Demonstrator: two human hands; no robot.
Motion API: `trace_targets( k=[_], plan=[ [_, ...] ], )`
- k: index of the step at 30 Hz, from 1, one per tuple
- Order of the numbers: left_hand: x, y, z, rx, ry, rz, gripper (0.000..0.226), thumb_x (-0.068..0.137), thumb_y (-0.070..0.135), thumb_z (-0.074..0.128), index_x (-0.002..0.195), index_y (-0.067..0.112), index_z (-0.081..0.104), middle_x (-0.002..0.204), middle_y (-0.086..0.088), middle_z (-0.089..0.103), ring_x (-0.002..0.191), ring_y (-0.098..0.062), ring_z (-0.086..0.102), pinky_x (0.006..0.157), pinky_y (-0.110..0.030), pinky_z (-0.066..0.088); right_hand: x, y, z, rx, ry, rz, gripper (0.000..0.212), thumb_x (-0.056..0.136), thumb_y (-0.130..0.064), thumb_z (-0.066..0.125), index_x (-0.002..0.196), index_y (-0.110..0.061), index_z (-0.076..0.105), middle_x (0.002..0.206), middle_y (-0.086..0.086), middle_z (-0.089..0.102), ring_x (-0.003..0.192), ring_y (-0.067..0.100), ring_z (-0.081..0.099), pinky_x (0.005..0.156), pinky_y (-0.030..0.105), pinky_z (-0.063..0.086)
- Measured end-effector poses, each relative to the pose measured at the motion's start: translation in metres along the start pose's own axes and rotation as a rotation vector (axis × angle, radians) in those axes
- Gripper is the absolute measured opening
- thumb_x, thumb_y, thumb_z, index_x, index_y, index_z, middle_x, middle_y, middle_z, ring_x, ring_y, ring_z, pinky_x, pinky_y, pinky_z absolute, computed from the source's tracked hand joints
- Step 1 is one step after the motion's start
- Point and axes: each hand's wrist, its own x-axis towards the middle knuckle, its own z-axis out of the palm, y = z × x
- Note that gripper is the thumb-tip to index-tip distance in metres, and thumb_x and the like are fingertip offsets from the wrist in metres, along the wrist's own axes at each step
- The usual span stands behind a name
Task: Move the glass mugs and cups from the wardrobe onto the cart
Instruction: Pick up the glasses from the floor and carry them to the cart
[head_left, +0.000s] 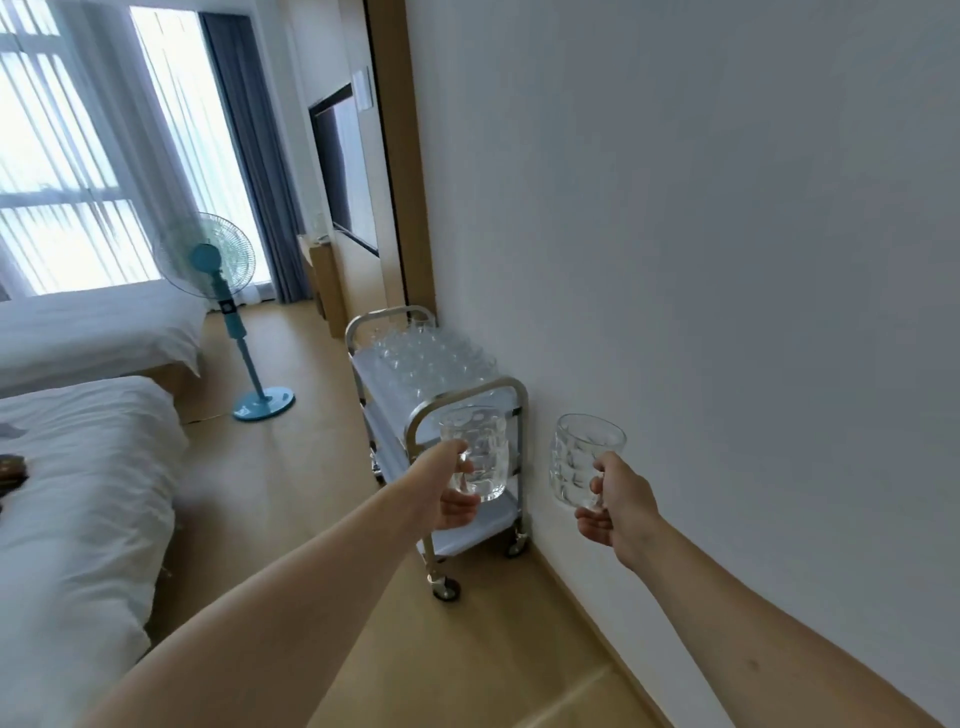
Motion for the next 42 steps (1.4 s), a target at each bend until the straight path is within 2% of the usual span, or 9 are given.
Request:
trace_targets(
  k=[4, 7, 9, 13, 18, 22, 28, 36, 42],
  plan=[
    [0.026, 0.0, -0.041, -0.096, 0.07, -0.046, 0.03, 0.099, 0.042, 0.05, 0.1, 0.013, 0.058, 0.101, -0.025, 0.067, 0.089, -0.035, 0.064, 0.07, -0.037, 0.056, 0.031, 0.006, 0.058, -0.109, -0.062, 0.044, 0.036, 0.092, -0.04, 0.052, 0.078, -0.008, 0.058, 0.071, 0.019, 0.065, 0.054, 0.027, 0.056, 0.06, 0.036, 0.058],
    [0.046, 0.003, -0.08, -0.14, 0.131, -0.058, 0.029, 0.097, 0.041, 0.05, 0.099, 0.014, 0.058, 0.096, -0.023, 0.066, 0.085, -0.034, 0.063, 0.077, -0.039, 0.056, 0.046, 0.01, 0.106, -0.149, -0.126, 0.082, 0.037, 0.092, -0.043, 0.052, 0.08, -0.008, 0.058, 0.076, 0.021, 0.066, 0.053, 0.026, 0.056, 0.051, 0.031, 0.055],
    [0.06, 0.004, -0.107, -0.158, 0.173, -0.074, 0.028, 0.097, 0.04, 0.05, 0.099, 0.014, 0.058, 0.096, -0.023, 0.065, 0.085, -0.034, 0.061, 0.075, -0.039, 0.055, 0.055, 0.013, 0.137, -0.166, -0.163, 0.092, 0.036, 0.092, -0.043, 0.053, 0.079, -0.009, 0.055, 0.074, 0.02, 0.066, 0.049, 0.025, 0.054, 0.047, 0.028, 0.052],
    [0.09, 0.016, -0.16, -0.213, 0.219, -0.094, 0.03, 0.099, 0.042, 0.049, 0.099, 0.013, 0.058, 0.097, -0.024, 0.065, 0.085, -0.035, 0.062, 0.07, -0.038, 0.055, 0.068, 0.014, 0.203, -0.233, -0.212, 0.088, 0.036, 0.094, -0.044, 0.052, 0.08, -0.011, 0.056, 0.074, 0.02, 0.068, 0.054, 0.025, 0.057, 0.052, 0.031, 0.054],
    [0.131, 0.043, -0.221, -0.21, 0.206, -0.079, 0.03, 0.1, 0.041, 0.048, 0.104, 0.013, 0.058, 0.098, -0.025, 0.064, 0.087, -0.035, 0.062, 0.071, -0.038, 0.056, 0.088, 0.01, 0.282, -0.256, -0.256, 0.07, 0.042, 0.096, -0.046, 0.05, 0.086, -0.006, 0.061, 0.079, 0.021, 0.07, 0.056, 0.025, 0.059, 0.051, 0.03, 0.054],
    [0.168, 0.075, -0.278, -0.173, 0.194, -0.041, 0.03, 0.1, 0.04, 0.049, 0.103, 0.012, 0.058, 0.096, -0.024, 0.065, 0.086, -0.035, 0.062, 0.077, -0.039, 0.055, 0.105, 0.0, 0.354, -0.238, -0.268, 0.05, 0.043, 0.096, -0.045, 0.05, 0.08, -0.007, 0.062, 0.062, 0.015, 0.066, 0.047, 0.021, 0.057, 0.049, 0.031, 0.052],
    [0.218, 0.101, -0.346, -0.17, 0.159, -0.041, 0.03, 0.099, 0.041, 0.051, 0.098, 0.013, 0.058, 0.091, -0.022, 0.065, 0.078, -0.032, 0.062, 0.07, -0.035, 0.055, 0.127, -0.002, 0.44, -0.229, -0.228, 0.026, 0.028, 0.09, -0.036, 0.055, 0.08, -0.01, 0.056, 0.07, 0.018, 0.066, 0.056, 0.026, 0.059, 0.052, 0.033, 0.056],
    [0.288, 0.114, -0.398, -0.202, 0.101, -0.114, 0.031, 0.099, 0.043, 0.05, 0.1, 0.013, 0.058, 0.096, -0.025, 0.066, 0.086, -0.035, 0.061, 0.08, -0.039, 0.055, 0.166, 0.011, 0.519, -0.247, -0.162, 0.113, 0.031, 0.093, -0.035, 0.054, 0.085, -0.006, 0.058, 0.081, 0.02, 0.066, 0.06, 0.027, 0.057, 0.052, 0.033, 0.054],
    [0.364, 0.139, -0.433, -0.191, 0.114, -0.142, 0.031, 0.1, 0.043, 0.05, 0.101, 0.013, 0.059, 0.095, -0.024, 0.065, 0.086, -0.035, 0.061, 0.079, -0.039, 0.055, 0.228, -0.006, 0.581, -0.227, -0.167, 0.103, 0.027, 0.092, -0.031, 0.054, 0.079, -0.008, 0.053, 0.073, 0.019, 0.064, 0.056, 0.027, 0.054, 0.052, 0.033, 0.053]
  ],
)
